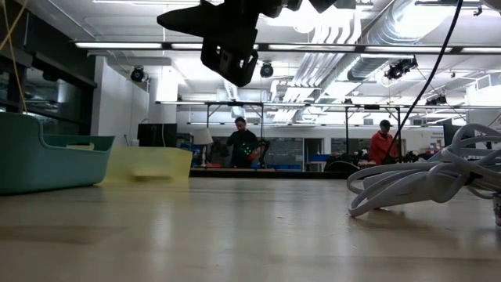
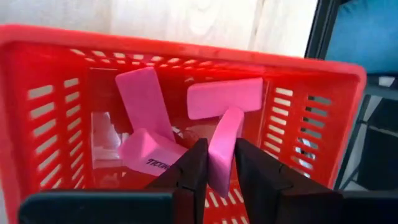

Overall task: Pick & Place School Supplies
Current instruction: Put the pink eraser into the red basket, then return to Home Position

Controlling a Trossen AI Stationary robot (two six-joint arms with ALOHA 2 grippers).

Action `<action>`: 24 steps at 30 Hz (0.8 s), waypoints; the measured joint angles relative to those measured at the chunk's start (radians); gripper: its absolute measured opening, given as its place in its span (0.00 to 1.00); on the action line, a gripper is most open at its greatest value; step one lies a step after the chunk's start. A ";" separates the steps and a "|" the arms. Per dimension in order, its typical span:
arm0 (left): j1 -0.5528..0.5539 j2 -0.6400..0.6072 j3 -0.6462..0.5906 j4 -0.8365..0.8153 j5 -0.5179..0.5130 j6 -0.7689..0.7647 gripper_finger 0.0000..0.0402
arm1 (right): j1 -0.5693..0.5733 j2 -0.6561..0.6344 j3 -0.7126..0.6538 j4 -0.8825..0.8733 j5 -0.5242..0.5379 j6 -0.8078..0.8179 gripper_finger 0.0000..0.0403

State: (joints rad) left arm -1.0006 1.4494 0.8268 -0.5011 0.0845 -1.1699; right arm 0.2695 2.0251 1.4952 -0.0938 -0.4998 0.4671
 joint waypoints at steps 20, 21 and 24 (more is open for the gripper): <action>0.036 -0.001 0.000 -0.024 0.085 0.168 0.38 | -0.001 0.000 0.000 -0.001 0.001 -0.002 0.47; 0.047 -0.001 0.000 -0.035 0.085 0.185 0.38 | -0.001 0.000 0.000 -0.001 0.001 -0.002 0.47; 0.090 -0.001 0.000 -0.072 0.099 0.236 0.38 | -0.001 0.000 0.000 -0.001 0.001 -0.002 0.47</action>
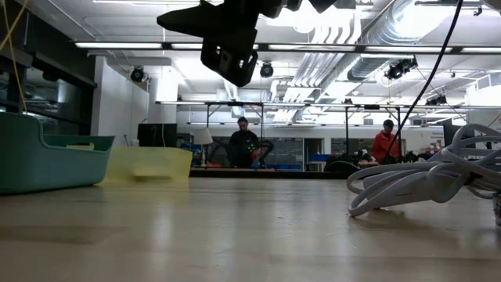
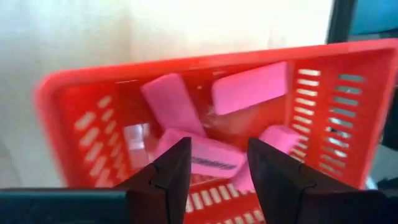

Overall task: Pick & Place School Supplies
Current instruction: Return to Home Position

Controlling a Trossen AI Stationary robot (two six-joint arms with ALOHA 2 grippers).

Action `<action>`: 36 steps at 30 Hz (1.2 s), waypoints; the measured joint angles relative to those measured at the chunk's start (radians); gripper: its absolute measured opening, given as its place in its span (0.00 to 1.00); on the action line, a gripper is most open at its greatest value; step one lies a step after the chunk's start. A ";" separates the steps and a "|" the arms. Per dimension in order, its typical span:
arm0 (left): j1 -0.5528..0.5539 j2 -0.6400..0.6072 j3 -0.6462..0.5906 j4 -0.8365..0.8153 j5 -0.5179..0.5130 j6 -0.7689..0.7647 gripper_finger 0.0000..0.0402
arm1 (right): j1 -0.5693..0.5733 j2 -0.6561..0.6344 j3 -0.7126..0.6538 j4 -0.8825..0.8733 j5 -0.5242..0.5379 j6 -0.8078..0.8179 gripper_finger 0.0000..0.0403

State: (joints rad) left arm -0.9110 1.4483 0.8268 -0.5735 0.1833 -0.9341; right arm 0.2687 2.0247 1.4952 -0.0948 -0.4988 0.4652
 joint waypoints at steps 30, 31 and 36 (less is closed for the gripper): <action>0.156 -0.002 0.003 -0.039 0.383 -0.119 0.38 | 0.000 0.000 0.000 -0.023 0.000 -0.050 0.47; 0.157 -0.002 0.003 -0.039 0.383 -0.119 0.38 | 0.000 0.000 0.000 -0.025 0.000 -0.050 0.47; 0.161 -0.008 0.003 -0.035 0.405 -0.137 0.38 | 0.000 0.000 0.000 -0.034 -0.001 -0.049 0.47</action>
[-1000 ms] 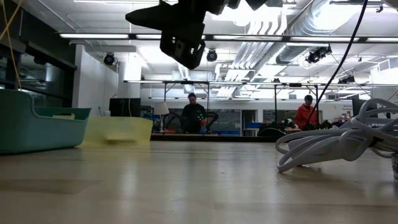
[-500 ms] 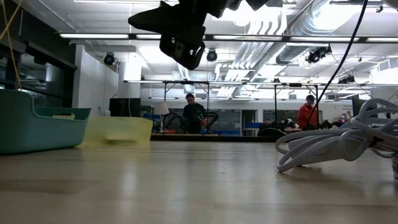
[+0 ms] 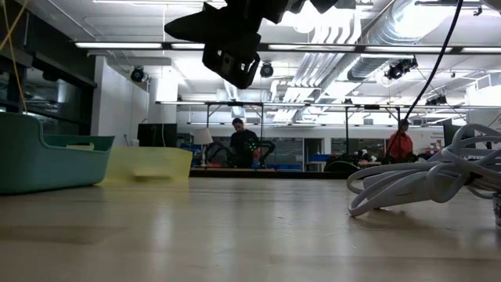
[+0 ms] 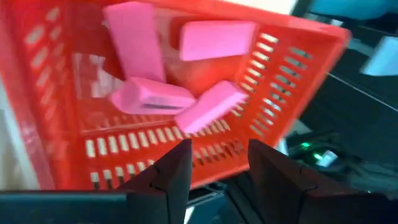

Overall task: Pick & Place School Supplies
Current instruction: Return to Home Position

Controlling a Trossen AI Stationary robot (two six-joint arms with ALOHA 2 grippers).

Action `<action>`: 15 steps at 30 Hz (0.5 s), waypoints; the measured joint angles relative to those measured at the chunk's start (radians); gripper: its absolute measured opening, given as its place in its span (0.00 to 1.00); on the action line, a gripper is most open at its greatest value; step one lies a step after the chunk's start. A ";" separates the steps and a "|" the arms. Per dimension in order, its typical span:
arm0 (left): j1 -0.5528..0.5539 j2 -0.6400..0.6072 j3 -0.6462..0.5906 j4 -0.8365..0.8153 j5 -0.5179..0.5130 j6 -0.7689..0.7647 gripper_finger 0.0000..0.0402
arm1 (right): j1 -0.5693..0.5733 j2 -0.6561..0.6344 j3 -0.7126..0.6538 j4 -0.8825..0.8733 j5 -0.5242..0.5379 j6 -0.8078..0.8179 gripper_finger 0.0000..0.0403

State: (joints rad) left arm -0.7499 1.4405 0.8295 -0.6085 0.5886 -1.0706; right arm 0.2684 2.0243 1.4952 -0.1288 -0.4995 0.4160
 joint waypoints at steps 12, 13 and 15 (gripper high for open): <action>0.082 -0.196 0.015 0.030 -0.225 0.106 0.38 | -0.017 0.000 0.000 -0.062 0.001 -0.020 0.47; 0.099 -0.207 0.015 0.029 -0.255 0.134 0.38 | -0.027 0.000 0.000 -0.071 0.000 -0.026 0.47; 0.141 -0.225 0.015 0.030 -0.300 0.191 0.38 | -0.054 0.000 0.000 -0.079 0.001 -0.027 0.47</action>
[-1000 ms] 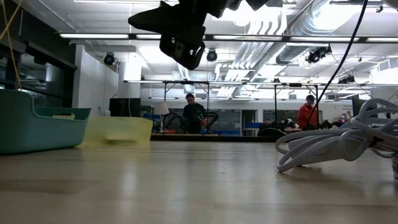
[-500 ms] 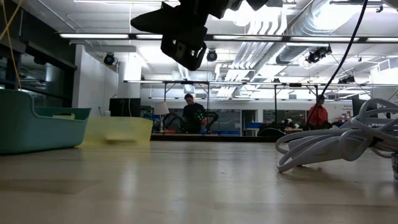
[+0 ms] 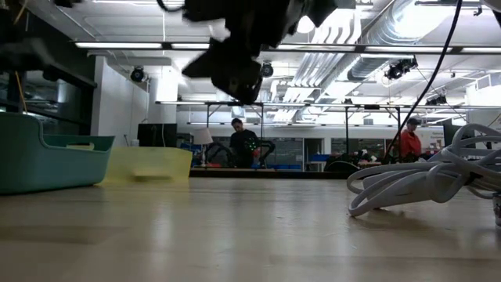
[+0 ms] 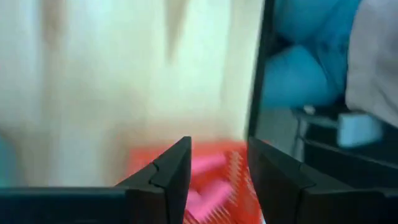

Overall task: Pick & Place School Supplies
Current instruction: Return to Home Position

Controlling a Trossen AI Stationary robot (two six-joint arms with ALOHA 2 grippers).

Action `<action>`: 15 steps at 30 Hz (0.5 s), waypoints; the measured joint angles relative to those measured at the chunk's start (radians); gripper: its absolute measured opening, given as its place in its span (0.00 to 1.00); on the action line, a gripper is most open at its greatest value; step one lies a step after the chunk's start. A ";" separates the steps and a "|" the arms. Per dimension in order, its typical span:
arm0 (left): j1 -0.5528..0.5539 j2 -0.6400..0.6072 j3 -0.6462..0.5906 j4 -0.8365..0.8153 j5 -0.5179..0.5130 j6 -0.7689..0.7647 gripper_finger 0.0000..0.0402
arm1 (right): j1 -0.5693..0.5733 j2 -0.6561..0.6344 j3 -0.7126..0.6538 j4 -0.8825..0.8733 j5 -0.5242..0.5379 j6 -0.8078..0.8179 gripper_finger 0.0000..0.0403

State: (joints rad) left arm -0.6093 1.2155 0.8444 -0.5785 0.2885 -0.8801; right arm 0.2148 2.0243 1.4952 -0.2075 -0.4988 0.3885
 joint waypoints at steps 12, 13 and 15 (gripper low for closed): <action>0.396 -0.036 0.000 -0.001 -0.059 0.522 0.38 | -0.241 0.000 0.000 -0.159 0.004 -0.105 0.47; 0.427 -0.037 0.000 0.004 -0.059 0.542 0.38 | -0.260 0.000 0.000 -0.174 0.005 -0.116 0.47; 0.481 -0.038 0.000 0.014 -0.057 0.546 0.38 | -0.299 0.000 0.000 -0.216 0.006 -0.143 0.47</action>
State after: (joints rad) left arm -0.1279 1.1778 0.8440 -0.5640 0.2314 -0.3342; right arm -0.0844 2.0243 1.4952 -0.4237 -0.4923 0.2458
